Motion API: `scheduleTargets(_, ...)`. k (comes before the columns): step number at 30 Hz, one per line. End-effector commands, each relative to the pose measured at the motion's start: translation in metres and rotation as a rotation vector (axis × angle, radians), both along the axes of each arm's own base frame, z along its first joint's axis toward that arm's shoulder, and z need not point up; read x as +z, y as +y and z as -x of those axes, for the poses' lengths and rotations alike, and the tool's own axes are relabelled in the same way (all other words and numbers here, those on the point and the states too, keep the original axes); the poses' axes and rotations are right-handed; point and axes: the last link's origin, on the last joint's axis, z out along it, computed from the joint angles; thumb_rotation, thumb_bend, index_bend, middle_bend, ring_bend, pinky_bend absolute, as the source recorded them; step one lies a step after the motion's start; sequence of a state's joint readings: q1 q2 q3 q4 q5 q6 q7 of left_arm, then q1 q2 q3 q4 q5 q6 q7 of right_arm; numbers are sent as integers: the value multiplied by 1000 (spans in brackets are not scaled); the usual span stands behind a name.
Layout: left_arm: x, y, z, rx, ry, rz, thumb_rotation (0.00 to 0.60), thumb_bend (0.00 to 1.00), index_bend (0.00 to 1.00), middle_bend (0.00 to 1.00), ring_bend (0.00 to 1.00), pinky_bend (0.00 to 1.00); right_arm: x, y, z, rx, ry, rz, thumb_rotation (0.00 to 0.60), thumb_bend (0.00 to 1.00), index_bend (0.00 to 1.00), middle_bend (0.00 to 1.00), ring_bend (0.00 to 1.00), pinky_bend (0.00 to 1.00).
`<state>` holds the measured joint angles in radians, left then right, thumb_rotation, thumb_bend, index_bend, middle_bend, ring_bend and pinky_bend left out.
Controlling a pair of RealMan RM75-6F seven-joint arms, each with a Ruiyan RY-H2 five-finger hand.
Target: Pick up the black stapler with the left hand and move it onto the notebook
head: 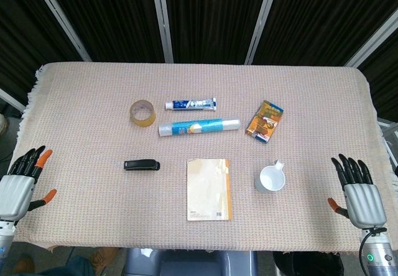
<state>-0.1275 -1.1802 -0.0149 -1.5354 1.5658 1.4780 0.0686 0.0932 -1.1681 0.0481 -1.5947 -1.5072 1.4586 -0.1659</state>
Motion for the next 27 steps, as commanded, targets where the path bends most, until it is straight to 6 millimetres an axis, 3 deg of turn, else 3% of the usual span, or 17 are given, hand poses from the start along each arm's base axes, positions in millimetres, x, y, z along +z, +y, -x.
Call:
scheduleTargets(1,0,1,0,4,1,1,599,226,50,0,0,127,0,0,0,0,0,0,600,148,0,0,0,0)
scheduleTargets(9,-5,3,3,30,1,36,599,227,54,0,0,132,0,0,-1,3,-5,-3,600,149,0,0,0,0)
scheduleTargets(13,-13,10,-3,-20,-40,35,600,232,114,46,43,178,0,1,-2,10,-6,-7,600,150,0,0,0,0)
scheduleTargets(20,-50,37,-19,-88,-57,57,600,245,223,162,143,276,4,1,-1,6,-32,-10,600,148,0,0,0,0)
scheduleTargets(27,-90,72,-36,-111,-33,62,600,252,249,208,176,308,4,5,-5,26,-34,-26,600,147,0,0,0,0)
